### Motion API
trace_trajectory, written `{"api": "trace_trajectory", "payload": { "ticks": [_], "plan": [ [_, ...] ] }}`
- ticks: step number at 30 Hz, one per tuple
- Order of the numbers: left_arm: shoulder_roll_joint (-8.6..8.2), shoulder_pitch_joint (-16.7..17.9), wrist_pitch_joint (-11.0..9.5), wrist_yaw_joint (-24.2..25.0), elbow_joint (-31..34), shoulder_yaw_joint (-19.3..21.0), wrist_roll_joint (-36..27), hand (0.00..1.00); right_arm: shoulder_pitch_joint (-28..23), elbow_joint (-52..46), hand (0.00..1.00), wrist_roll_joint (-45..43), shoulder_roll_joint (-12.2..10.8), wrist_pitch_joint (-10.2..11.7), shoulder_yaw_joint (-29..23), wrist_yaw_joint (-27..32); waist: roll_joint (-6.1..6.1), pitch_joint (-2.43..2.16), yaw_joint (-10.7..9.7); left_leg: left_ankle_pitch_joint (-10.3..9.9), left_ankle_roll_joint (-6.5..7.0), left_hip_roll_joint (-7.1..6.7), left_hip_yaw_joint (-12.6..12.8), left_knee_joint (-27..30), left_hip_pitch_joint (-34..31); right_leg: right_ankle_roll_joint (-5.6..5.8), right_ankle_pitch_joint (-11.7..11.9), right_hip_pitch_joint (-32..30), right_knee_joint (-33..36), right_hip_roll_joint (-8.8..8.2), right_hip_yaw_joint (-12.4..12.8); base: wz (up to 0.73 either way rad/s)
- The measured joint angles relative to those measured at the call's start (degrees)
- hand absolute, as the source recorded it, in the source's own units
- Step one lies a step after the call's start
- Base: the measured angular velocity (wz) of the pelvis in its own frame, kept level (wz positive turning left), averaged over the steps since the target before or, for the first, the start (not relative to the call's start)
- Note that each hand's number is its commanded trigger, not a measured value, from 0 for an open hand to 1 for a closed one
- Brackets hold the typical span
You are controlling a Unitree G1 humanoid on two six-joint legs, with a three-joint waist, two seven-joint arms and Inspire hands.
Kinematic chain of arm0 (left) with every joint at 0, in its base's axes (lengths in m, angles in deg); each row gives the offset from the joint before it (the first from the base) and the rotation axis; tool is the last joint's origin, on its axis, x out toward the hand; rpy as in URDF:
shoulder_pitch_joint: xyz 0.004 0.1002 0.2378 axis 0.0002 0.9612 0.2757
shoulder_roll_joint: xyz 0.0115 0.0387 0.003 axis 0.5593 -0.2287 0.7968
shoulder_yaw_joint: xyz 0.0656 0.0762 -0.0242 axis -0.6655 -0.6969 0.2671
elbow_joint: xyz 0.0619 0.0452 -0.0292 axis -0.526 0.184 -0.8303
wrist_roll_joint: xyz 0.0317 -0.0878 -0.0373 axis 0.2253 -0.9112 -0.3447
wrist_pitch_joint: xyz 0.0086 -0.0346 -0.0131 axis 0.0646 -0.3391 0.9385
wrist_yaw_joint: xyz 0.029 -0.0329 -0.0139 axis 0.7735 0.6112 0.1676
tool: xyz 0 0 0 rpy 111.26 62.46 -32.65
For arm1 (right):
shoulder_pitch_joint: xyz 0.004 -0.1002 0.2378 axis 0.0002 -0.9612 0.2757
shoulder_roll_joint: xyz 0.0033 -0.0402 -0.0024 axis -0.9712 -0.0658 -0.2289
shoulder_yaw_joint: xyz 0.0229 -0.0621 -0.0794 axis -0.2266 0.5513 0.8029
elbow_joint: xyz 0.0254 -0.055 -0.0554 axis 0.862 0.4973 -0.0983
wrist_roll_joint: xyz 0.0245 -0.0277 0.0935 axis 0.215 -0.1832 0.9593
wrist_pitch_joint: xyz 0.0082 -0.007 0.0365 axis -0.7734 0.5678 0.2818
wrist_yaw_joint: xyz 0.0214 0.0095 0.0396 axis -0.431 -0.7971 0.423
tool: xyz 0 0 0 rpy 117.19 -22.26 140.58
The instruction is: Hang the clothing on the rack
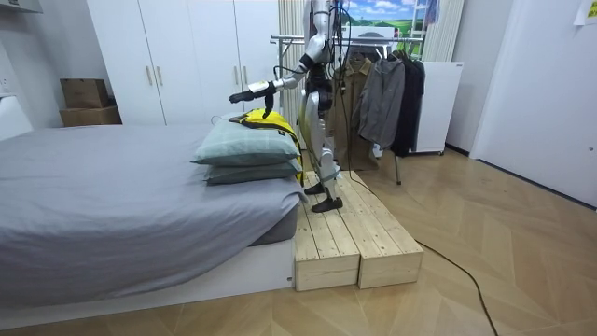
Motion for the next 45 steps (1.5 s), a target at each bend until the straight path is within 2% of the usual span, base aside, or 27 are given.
{"api": "trace_trajectory", "payload": {
  "ticks": [5, 12, 17, 20, 25, 34, 39, 45],
  "plan": [
    [-0.05, -0.01, 0.06, 1.01, -0.21, 0.31, 1.01, 0.00, -0.62, 0.02, 0.00, -2.63, -0.09, -1.31, -1.10, -0.01, -0.43, -0.01, -0.08, 0.00, 0.00, 0.09, 0.82, 0.01, 0.27, 0.00, 0.00, -0.18, 0.02, 0.03, 0.46, -0.09],
    [-0.11, -0.02, 0.24, 1.05, -0.14, 1.84, 1.20, 0.00, -1.83, 0.07, 0.00, -7.37, -1.04, -4.05, -1.30, -0.48, -1.67, 0.18, -0.26, -0.02, -0.03, 0.47, 1.19, -0.21, 0.80, 0.00, 0.00, -0.32, 0.71, 0.40, 0.81, -0.03],
    [-0.11, -0.05, 0.31, 1.03, -1.46, 1.76, 0.44, 0.00, -2.75, -0.09, 0.00, -8.58, -1.21, -5.21, -1.17, -1.19, -1.87, 0.01, -0.17, -0.05, -0.06, 0.71, 1.28, -1.43, 0.96, -0.14, 0.12, -0.87, 0.84, 0.55, 0.90, -0.02],
    [-0.13, -0.41, 0.70, 1.04, -4.01, 1.74, -1.47, 0.00, -3.24, -0.23, 0.00, -8.30, -1.25, -5.50, -0.85, -1.38, -2.11, -0.21, -0.17, -0.05, -0.06, 0.75, 1.51, -1.34, 1.00, -0.18, 0.15, -0.87, 0.86, 0.59, 0.93, -0.02],
    [-0.16, -2.80, 1.07, 2.53, -7.39, 1.69, -4.26, 0.00, -3.28, -0.13, 0.00, -8.98, -1.23, -5.75, 0.88, -2.43, -2.58, -0.13, -0.29, -0.05, -0.05, 0.87, 1.41, -1.13, 0.79, -0.21, 0.16, -1.42, 1.17, 0.55, 0.93, 0.00],
    [-0.93, -6.73, 1.10, 5.57, -7.49, 1.24, -5.78, 0.00, -1.98, -0.29, 0.00, -10.98, -1.34, -5.75, 2.91, -3.18, -2.50, -0.14, -0.58, -0.02, -0.03, 0.76, 0.99, -0.10, -2.43, -0.20, 0.17, -4.28, 1.88, 0.48, 0.44, 0.01],
    [-0.93, -8.40, 1.10, 5.59, -7.54, 0.97, -8.53, 0.00, 0.05, -0.55, 0.00, -10.85, -1.34, -5.79, 2.96, -1.10, -2.24, 0.07, -0.49, -0.01, -0.03, 0.72, 1.07, 0.36, -3.12, -0.20, 0.17, -4.45, 1.81, 0.50, 0.44, 0.00],
    [-0.94, -9.47, 1.12, 5.54, -7.69, 0.88, -10.30, 0.00, 1.99, -0.63, 0.00, -8.56, -1.33, -5.39, 3.30, 0.89, -2.14, 0.03, -0.12, 0.51, 0.12, 0.77, 1.48, 0.97, -5.07, -0.23, 0.19, -6.39, 1.95, 0.27, 0.42, 0.02]
  ]
}}
